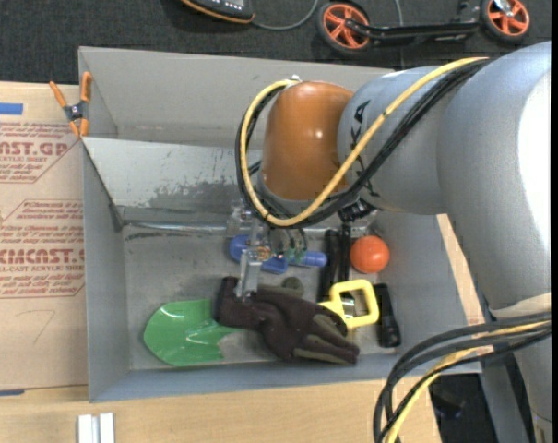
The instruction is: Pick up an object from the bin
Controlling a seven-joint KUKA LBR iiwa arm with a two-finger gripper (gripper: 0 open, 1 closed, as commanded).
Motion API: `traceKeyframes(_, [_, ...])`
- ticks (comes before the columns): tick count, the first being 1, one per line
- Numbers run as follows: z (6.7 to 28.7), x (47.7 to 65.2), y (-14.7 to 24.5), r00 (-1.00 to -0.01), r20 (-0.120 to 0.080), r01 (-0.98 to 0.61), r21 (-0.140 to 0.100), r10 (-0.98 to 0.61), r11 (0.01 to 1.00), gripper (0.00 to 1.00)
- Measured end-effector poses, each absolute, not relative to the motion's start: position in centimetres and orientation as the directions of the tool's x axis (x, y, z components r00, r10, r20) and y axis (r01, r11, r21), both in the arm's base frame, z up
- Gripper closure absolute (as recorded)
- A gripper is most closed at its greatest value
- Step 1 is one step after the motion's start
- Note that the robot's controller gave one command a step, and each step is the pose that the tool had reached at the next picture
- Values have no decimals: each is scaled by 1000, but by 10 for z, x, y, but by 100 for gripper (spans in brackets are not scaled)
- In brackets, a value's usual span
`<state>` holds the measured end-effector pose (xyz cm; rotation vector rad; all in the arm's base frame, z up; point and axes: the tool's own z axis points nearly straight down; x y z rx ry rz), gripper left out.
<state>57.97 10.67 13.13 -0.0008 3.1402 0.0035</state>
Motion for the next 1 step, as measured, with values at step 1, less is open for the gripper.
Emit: traceKeyframes(1, [131,580,107,-1000,-1,0,2,0,1000,0])
